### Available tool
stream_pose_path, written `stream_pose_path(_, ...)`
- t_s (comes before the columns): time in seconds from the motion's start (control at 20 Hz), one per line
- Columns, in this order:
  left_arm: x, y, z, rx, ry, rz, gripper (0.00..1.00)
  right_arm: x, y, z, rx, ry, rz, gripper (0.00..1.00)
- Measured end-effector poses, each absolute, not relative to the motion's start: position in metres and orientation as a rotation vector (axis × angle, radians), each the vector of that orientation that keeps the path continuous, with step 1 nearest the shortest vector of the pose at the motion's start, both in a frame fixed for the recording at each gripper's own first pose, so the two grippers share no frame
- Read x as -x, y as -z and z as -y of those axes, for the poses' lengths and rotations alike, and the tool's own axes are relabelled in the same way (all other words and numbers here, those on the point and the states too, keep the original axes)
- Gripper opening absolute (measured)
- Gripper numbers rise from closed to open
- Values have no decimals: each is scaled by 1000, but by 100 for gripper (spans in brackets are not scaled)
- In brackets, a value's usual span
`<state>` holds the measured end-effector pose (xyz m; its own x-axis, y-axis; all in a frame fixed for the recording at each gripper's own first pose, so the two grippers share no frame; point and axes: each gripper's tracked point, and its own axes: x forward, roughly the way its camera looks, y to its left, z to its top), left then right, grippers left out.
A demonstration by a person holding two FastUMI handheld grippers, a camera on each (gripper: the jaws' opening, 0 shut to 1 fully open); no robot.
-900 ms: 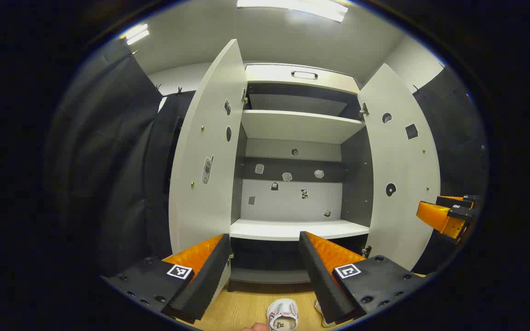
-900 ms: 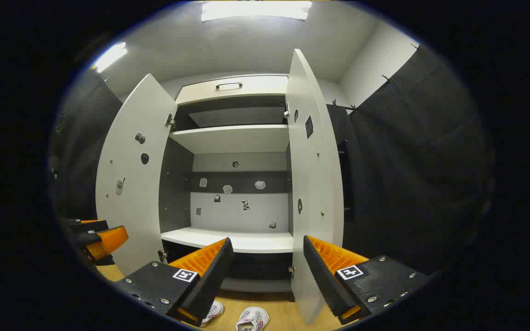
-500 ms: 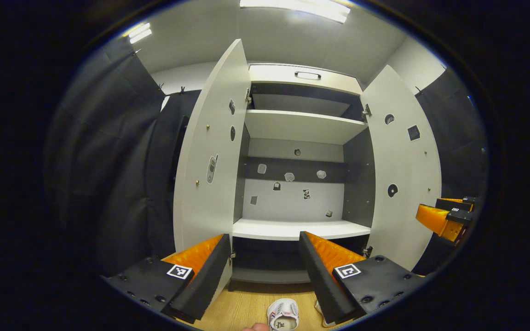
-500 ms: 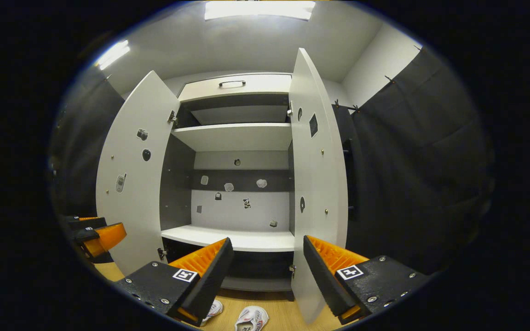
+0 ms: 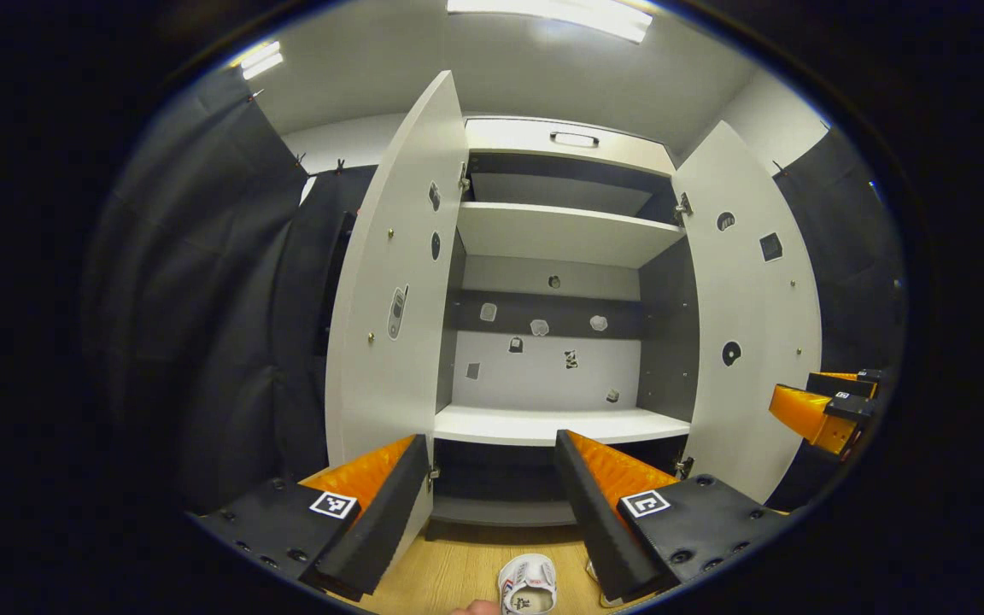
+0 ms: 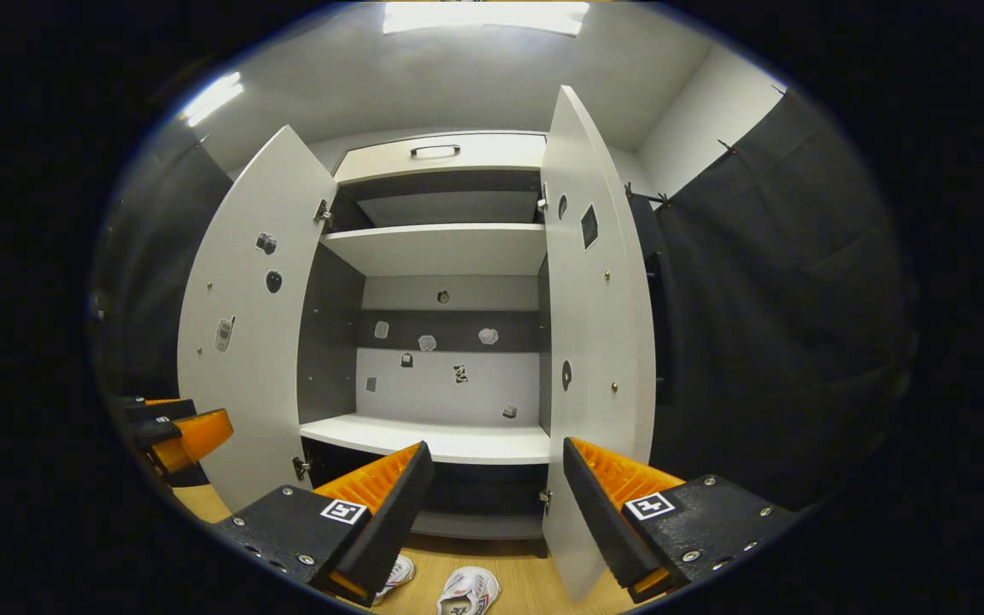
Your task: Grab one shoe with the right hand and put it into the shoe cabinet, grab the other shoe with the left hand and put it into the shoe cabinet; then close the right door with the right hand and the left door with the left hand.
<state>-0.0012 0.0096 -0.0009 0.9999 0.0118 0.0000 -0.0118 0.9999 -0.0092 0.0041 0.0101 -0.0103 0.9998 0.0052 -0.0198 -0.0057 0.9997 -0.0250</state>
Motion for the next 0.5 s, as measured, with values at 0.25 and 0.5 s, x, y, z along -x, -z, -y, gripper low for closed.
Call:
stream_pose_path(0.25,3,1,-13,5,-15,-4,96,-14,25,-16,42,-10,-44,94)
stream_pose_path(0.5,4,6,-16,12,-19,-13,96,-25,80,-30,67,-44,-137,94)
